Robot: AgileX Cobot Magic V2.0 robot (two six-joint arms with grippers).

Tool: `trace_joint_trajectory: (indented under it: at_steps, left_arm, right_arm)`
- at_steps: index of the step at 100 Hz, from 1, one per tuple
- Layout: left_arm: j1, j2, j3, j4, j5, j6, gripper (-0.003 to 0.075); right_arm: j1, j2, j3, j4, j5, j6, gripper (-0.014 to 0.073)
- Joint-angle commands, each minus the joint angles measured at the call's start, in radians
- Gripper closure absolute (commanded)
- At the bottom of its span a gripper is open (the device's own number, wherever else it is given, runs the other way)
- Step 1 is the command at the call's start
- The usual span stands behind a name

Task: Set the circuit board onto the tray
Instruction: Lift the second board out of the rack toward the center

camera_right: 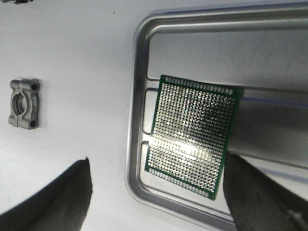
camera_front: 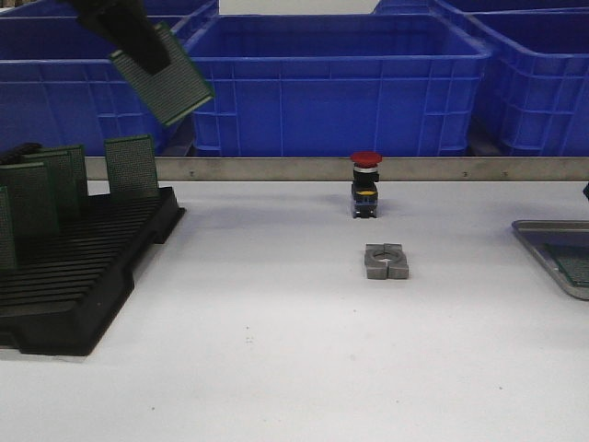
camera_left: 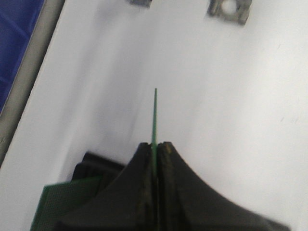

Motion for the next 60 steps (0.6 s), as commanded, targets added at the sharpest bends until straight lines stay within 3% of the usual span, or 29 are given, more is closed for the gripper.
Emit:
trace_joint_trajectory:
  at_steps: [1,37,60]
  left_arm:
    - [-0.041,-0.069,-0.032,-0.155,0.041,-0.049,0.0738]
    - [-0.261,-0.063,-0.027,-0.200,0.041,-0.070,0.0738]
    - [-0.292,-0.036,-0.027,-0.202,0.041,-0.072,0.0738]
  right_arm:
    - [-0.006,-0.061,-0.024,0.032,0.026,-0.005,0.0012]
    - [-0.006,-0.061,-0.024,0.034,0.028,-0.005,0.0012]
    - [-0.006,-0.061,-0.024,0.104,0.056,-0.057,0.0012]
